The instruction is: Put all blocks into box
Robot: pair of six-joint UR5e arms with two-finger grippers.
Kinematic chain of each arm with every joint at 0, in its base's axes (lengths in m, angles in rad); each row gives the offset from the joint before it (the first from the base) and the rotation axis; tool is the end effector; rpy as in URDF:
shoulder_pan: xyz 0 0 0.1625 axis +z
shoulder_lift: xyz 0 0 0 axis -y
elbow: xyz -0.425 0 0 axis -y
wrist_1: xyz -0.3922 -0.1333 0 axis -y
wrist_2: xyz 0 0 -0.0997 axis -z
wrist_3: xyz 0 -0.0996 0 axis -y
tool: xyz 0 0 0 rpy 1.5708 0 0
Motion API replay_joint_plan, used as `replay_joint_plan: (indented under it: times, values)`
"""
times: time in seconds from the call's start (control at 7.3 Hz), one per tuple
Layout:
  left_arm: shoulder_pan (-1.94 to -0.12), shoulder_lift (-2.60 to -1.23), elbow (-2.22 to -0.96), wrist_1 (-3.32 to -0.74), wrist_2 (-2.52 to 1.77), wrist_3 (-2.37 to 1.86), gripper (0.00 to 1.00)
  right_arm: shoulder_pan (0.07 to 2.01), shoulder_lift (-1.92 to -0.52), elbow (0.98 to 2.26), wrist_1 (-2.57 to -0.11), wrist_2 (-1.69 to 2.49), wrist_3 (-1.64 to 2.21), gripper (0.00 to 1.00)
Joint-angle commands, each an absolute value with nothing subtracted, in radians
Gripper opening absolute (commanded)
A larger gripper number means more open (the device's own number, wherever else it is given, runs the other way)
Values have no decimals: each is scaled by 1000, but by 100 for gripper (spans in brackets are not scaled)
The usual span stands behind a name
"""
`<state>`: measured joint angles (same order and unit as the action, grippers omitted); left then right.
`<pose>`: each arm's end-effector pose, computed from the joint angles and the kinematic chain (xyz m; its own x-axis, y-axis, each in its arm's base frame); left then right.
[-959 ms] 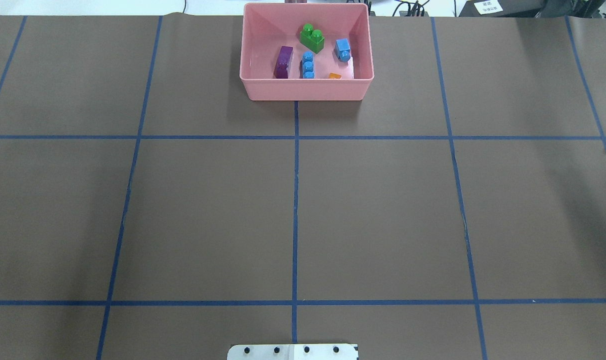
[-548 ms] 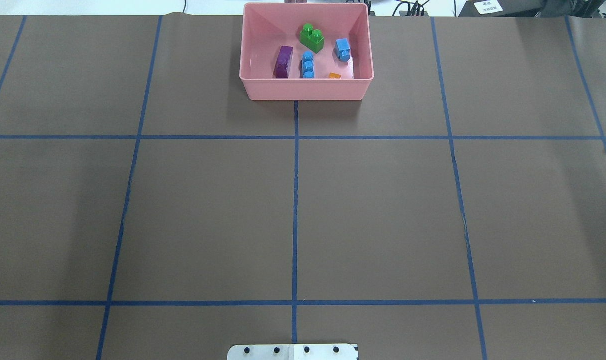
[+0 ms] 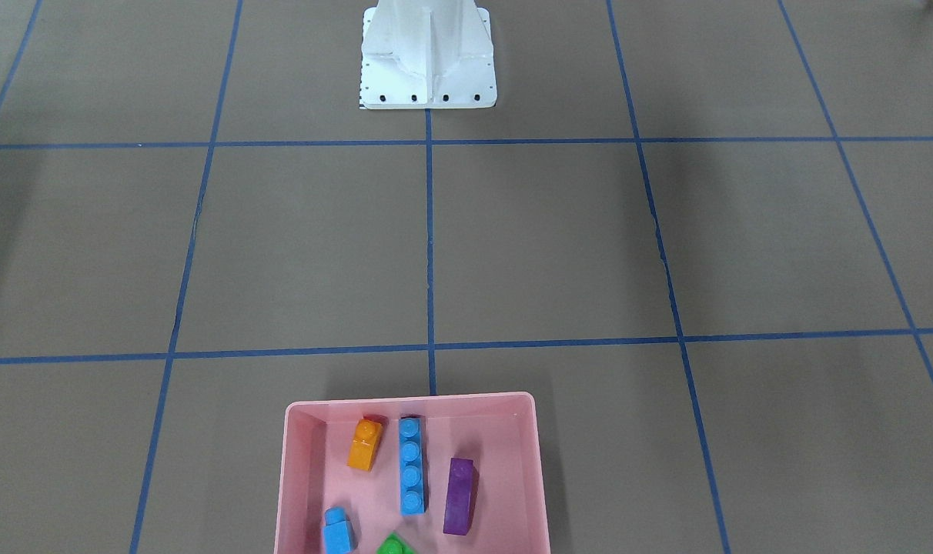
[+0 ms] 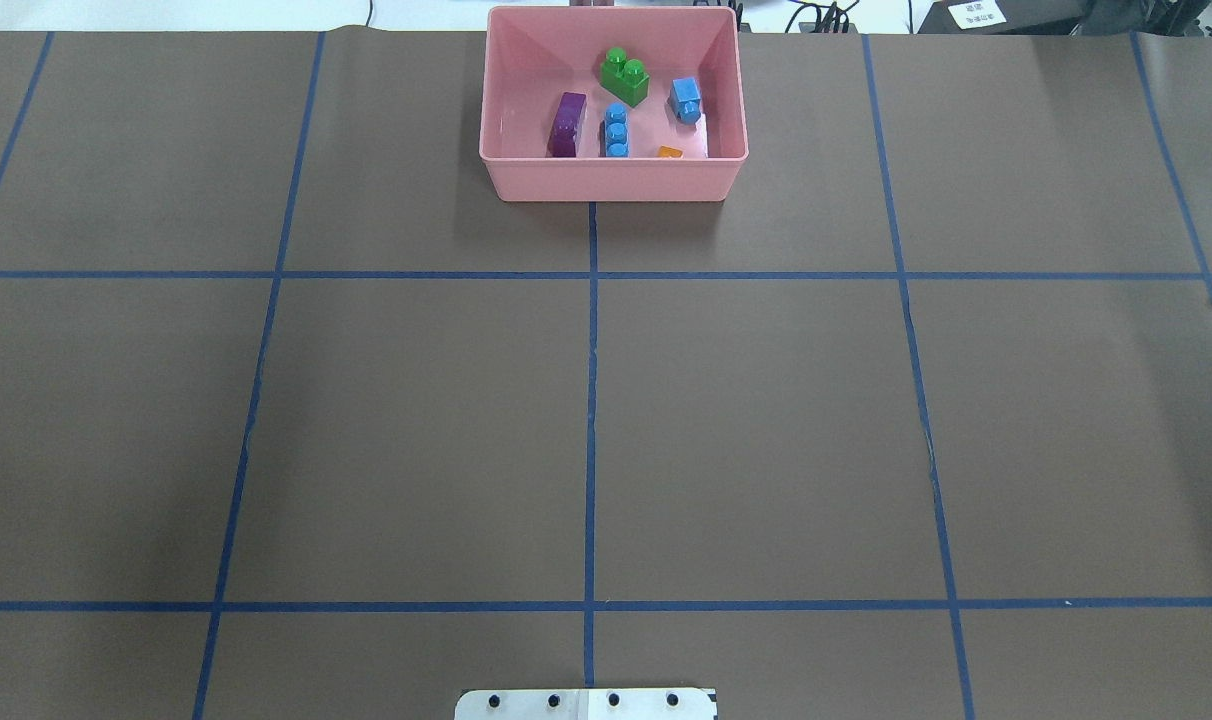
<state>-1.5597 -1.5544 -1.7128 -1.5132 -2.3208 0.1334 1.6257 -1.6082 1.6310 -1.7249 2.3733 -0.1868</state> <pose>-0.0600 -0.4873 0.6042 0.7232 0.1866 -0.6650 -0.1082 0.9815 0.1578 0.0872 -0.4619 0.6599 0.6868 -0.0540 0.7248 0.0744 0.9972 0.0038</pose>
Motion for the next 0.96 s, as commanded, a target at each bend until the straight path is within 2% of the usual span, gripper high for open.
replay_joint_plan:
  times: [0.0,0.14,0.82]
  values:
    - [-1560,-1618,-1701,-1490,-2318,132,100,1629,-1693,1629,-1594,2367,-186,100]
    - [-1562,-1624,-1695,-1482,-2318,133,100,1628,-1703,1625,-1515,2364,-170,100]
    - [-1563,-1591,-1700,-1491,-2321,31,100,1626,-1608,1635,-1517,2417,-55,100]
